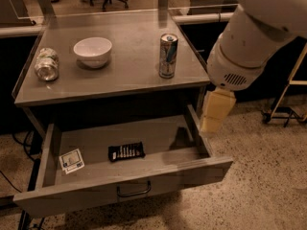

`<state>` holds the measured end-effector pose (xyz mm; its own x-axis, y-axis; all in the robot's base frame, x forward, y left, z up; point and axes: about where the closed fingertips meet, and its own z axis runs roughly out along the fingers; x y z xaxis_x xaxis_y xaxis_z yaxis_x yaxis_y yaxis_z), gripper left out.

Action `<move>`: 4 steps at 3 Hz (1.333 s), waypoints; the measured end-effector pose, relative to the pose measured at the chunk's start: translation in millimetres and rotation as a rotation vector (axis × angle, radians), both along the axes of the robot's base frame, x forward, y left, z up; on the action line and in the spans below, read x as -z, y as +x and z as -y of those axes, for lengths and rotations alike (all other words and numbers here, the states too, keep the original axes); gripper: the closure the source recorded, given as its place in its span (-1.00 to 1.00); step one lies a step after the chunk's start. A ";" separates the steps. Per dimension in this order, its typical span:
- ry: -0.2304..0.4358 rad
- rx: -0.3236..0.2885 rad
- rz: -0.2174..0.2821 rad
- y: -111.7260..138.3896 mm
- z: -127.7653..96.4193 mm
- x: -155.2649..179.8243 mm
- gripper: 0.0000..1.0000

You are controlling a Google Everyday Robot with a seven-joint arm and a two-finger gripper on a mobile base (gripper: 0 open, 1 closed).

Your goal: Pick rxbar chocolate from top drawer and place on counter

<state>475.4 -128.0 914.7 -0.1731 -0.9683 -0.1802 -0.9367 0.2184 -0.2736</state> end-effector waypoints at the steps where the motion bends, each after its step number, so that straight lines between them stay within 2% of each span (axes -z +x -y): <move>1: 0.004 -0.005 0.000 -0.2 -1.8 2.5 -1.00; 2: 0.026 -0.042 -0.002 -1.2 -10.6 9.5 -1.00; 3: 0.109 -0.092 -0.040 11.9 -51.4 48.6 -1.00; 4: 0.114 -0.095 -0.041 11.3 -52.8 49.8 -1.00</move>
Offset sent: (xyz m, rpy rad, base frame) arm -0.0011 0.0198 -0.0209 0.0548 0.0109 0.0860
